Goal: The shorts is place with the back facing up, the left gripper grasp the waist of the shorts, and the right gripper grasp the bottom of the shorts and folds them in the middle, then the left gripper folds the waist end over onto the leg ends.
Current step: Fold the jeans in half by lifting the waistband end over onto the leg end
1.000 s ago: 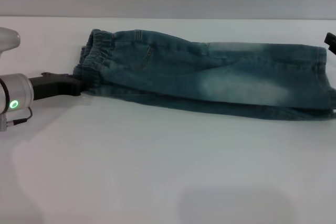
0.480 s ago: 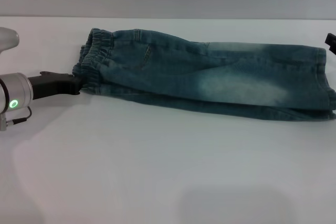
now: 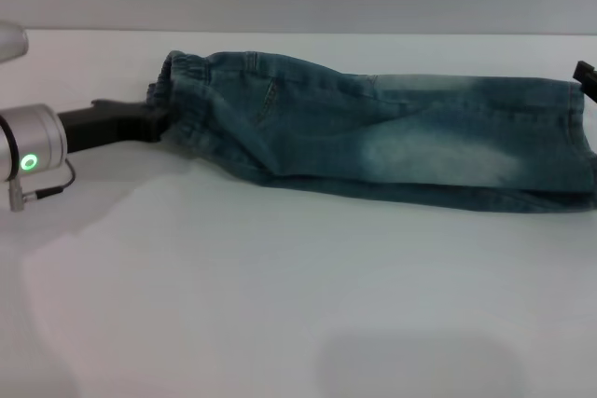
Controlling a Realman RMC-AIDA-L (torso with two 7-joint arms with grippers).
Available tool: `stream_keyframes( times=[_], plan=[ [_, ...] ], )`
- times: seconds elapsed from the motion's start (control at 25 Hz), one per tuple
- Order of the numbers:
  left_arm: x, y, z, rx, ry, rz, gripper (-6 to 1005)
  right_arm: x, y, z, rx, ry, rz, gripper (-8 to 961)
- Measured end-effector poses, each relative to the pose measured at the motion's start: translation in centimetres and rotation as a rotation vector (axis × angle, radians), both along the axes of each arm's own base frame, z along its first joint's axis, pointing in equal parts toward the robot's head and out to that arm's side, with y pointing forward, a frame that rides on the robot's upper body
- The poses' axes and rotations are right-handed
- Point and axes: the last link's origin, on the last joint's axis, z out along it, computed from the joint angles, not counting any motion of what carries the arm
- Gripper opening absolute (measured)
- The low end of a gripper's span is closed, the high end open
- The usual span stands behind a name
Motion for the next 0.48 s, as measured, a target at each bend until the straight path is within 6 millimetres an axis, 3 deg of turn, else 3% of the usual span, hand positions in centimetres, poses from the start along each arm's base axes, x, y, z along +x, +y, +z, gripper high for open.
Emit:
stream_keyframes(
  times=[0.36,0.48],
  plan=[
    [3.7,0.9,1.1,-0.023,-0.075,-0.131,27,-1.3,1.4,-1.9,-0.037,0.024,-0.009,399],
    [5.9,1.6,1.5,-0.035,-0.096,-0.196,27,-2.3,2.0,-3.3,-0.076,0.034,0.002,400]
  ],
)
